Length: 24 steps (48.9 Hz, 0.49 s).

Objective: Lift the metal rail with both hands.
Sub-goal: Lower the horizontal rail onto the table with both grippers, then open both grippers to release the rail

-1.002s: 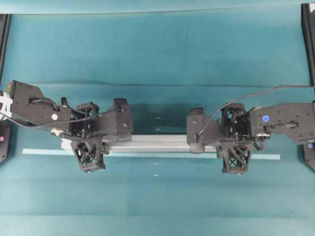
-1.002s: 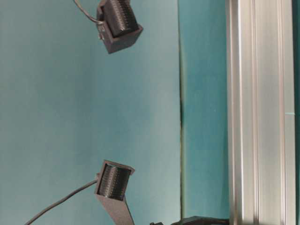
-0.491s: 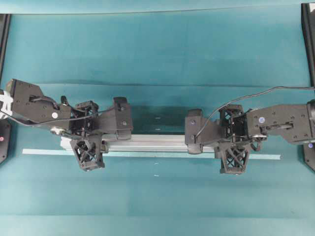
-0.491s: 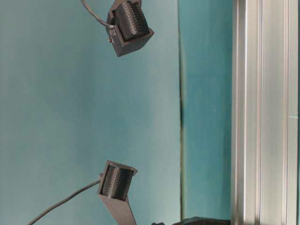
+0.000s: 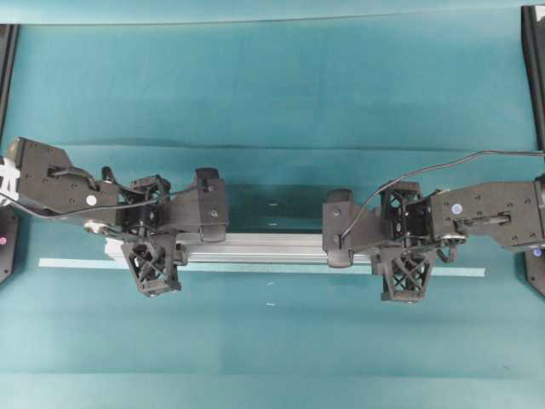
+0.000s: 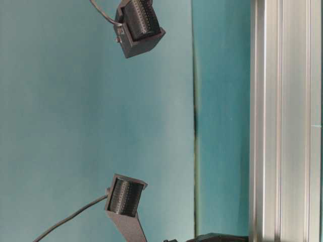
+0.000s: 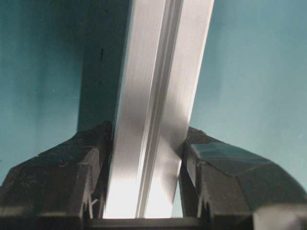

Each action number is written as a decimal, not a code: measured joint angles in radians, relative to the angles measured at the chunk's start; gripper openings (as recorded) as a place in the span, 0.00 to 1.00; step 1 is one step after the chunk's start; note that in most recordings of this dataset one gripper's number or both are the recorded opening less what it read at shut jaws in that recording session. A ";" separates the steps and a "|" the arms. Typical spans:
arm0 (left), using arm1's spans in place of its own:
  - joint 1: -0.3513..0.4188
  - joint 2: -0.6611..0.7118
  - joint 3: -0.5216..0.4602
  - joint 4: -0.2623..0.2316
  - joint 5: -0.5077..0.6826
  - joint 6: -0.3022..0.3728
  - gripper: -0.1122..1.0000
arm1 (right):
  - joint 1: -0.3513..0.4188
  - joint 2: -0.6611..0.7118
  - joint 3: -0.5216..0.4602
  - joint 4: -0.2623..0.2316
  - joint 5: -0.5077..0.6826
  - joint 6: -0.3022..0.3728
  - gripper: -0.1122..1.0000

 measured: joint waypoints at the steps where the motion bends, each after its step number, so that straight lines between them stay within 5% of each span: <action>1: -0.002 -0.002 0.000 0.000 -0.003 0.000 0.39 | 0.000 0.000 -0.002 0.002 -0.002 0.000 0.45; 10: -0.009 -0.003 0.006 0.000 -0.020 0.000 0.39 | -0.002 0.000 0.000 0.028 -0.003 0.000 0.47; 17: -0.009 -0.006 0.014 0.002 -0.029 0.000 0.40 | 0.005 0.003 0.002 0.051 -0.002 0.003 0.81; 21: -0.008 -0.009 0.018 -0.003 -0.028 -0.023 0.60 | 0.017 0.009 0.005 0.057 0.006 0.005 0.96; 24: -0.002 -0.008 0.021 -0.005 -0.029 -0.031 0.77 | 0.023 0.011 0.009 0.058 0.006 0.006 0.98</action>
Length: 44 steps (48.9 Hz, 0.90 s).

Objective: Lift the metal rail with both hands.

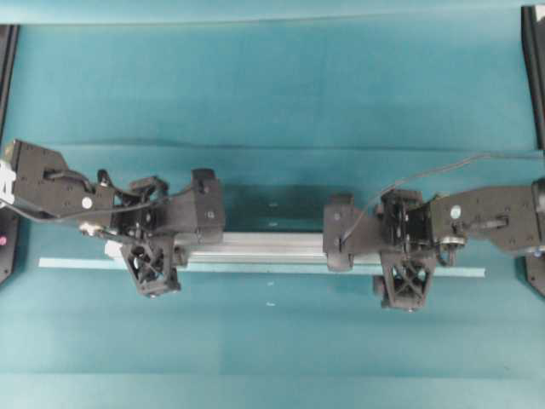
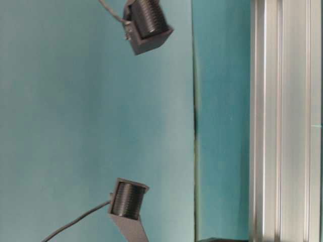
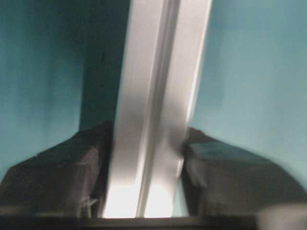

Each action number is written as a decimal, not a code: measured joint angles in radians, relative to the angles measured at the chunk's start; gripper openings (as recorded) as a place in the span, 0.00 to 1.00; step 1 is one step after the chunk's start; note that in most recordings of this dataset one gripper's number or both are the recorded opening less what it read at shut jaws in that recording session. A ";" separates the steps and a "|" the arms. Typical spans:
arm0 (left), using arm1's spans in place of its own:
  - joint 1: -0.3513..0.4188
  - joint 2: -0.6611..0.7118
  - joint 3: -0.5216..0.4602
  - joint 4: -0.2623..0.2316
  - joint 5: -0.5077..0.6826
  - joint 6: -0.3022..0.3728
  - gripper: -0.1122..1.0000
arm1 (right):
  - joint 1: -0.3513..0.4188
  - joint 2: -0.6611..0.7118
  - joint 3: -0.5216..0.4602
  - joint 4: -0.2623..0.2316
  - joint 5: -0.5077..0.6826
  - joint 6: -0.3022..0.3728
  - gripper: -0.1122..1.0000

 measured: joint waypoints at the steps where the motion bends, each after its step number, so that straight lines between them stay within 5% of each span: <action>1: 0.002 0.000 -0.002 0.000 -0.002 0.000 0.82 | 0.000 0.002 0.003 -0.002 0.000 0.000 0.97; 6: -0.005 -0.003 0.000 0.000 -0.002 0.011 0.98 | 0.002 0.003 0.002 0.000 0.000 0.000 0.97; 22: -0.008 -0.066 0.000 0.000 0.018 0.017 0.95 | -0.037 -0.026 0.003 -0.008 -0.002 0.003 0.97; 44: -0.008 -0.399 0.005 0.000 0.147 0.067 0.95 | -0.107 -0.318 -0.031 -0.014 -0.005 0.005 0.97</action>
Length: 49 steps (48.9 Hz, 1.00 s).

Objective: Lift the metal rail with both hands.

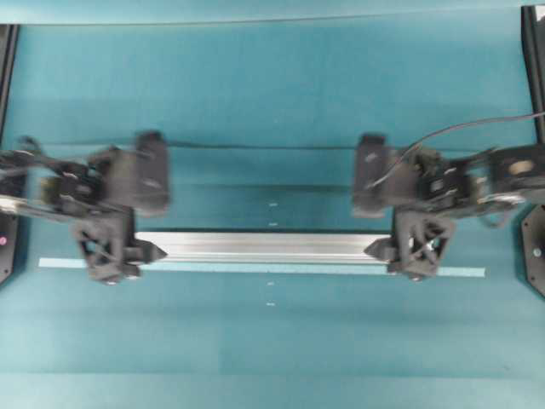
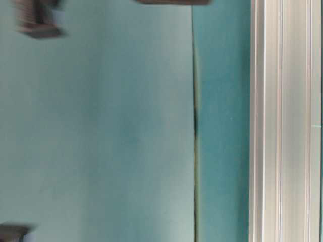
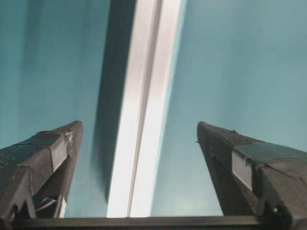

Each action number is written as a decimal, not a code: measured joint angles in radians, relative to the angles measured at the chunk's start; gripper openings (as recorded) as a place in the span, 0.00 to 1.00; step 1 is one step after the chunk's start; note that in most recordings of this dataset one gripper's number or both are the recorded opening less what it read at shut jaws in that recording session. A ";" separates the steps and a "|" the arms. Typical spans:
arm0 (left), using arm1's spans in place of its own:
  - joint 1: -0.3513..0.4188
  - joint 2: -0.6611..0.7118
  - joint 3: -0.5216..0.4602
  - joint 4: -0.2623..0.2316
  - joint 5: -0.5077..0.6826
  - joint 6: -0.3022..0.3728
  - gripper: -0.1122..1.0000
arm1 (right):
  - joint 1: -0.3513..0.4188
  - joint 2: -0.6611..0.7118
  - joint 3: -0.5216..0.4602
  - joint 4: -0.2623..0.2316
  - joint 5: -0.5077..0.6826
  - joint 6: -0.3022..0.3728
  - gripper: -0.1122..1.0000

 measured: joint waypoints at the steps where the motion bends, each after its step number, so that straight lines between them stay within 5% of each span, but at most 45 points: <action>1: 0.002 -0.018 0.002 0.000 0.002 0.002 0.95 | -0.002 -0.015 -0.003 0.000 -0.003 0.000 0.97; 30: 0.006 -0.276 0.014 0.000 -0.005 0.003 0.95 | -0.094 -0.440 0.055 -0.015 -0.166 -0.003 0.97; 49: 0.041 -0.417 0.034 0.000 -0.115 0.005 0.95 | -0.143 -0.672 0.115 -0.015 -0.190 -0.003 0.97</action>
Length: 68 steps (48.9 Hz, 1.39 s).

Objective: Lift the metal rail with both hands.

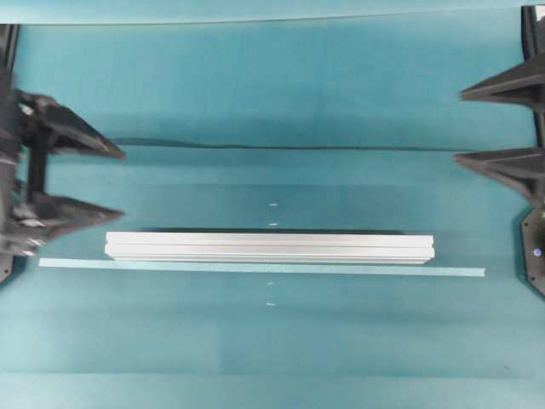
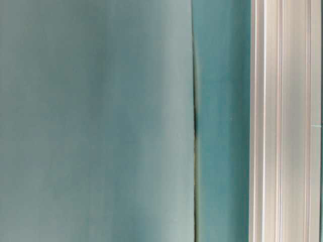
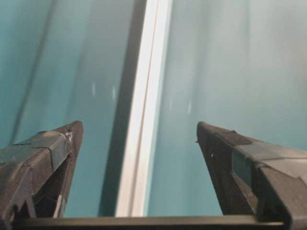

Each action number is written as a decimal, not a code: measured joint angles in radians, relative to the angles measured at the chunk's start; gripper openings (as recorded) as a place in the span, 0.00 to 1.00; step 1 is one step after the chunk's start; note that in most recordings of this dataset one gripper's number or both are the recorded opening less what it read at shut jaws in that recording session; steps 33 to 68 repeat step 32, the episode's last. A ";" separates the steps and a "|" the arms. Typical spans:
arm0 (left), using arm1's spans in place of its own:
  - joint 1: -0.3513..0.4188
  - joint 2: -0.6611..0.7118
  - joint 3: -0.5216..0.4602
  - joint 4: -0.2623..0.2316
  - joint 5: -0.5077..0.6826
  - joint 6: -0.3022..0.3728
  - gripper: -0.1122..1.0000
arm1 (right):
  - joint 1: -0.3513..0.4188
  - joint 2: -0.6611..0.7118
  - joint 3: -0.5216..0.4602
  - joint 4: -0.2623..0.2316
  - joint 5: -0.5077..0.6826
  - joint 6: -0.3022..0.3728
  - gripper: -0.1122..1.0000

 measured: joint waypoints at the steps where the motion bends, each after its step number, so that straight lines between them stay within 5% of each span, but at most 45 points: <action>1: 0.003 -0.008 0.002 0.000 -0.006 -0.002 0.95 | 0.002 -0.006 0.003 0.000 -0.002 0.000 0.97; 68: 0.014 -0.094 0.006 0.000 -0.023 0.000 0.95 | -0.002 -0.075 0.037 -0.002 -0.091 0.000 0.97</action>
